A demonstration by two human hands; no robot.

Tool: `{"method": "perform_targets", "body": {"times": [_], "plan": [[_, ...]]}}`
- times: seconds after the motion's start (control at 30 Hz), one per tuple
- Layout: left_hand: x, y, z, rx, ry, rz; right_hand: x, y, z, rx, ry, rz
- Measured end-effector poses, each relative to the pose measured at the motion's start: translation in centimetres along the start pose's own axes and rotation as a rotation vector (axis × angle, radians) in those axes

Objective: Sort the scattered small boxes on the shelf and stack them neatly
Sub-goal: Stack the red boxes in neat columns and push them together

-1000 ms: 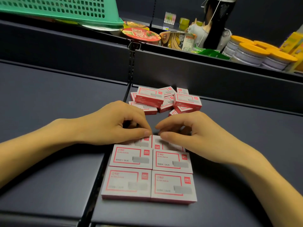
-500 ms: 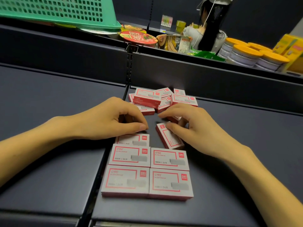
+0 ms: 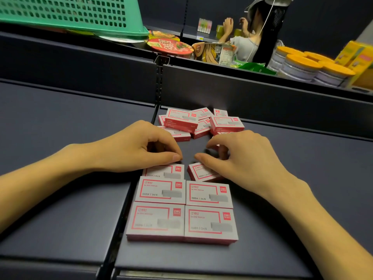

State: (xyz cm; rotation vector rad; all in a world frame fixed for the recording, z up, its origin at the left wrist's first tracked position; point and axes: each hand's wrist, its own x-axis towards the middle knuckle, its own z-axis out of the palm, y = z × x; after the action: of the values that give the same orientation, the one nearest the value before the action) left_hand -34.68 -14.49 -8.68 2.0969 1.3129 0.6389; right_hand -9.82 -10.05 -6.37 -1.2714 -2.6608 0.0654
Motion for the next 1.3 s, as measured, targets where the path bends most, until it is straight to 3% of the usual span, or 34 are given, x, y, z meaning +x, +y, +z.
{"method": "perform_targets", "body": {"times": [0.23,0.4,0.73,1.1,1.2,1.3], "plan": [[0.0,0.0,-0.1,-0.008,-0.021,-0.005,0.0,0.5,-0.1,0.01,0.048,0.02],[0.0,0.3,-0.1,0.011,-0.037,0.018,-0.1,0.2,-0.4,0.149,-0.109,-0.003],[-0.1,0.2,0.1,0.013,-0.048,0.036,-0.4,0.1,-0.1,0.537,-0.249,-0.041],[0.0,0.3,0.4,0.067,-0.012,0.026,-0.1,0.3,0.3,0.58,-0.23,-0.051],[0.0,0.6,0.4,0.063,-0.003,0.032,-0.2,0.1,0.2,0.606,-0.133,-0.06],[0.1,0.6,-0.1,-0.034,0.164,0.03,0.1,0.9,-0.3,0.631,0.18,-0.004]]}}
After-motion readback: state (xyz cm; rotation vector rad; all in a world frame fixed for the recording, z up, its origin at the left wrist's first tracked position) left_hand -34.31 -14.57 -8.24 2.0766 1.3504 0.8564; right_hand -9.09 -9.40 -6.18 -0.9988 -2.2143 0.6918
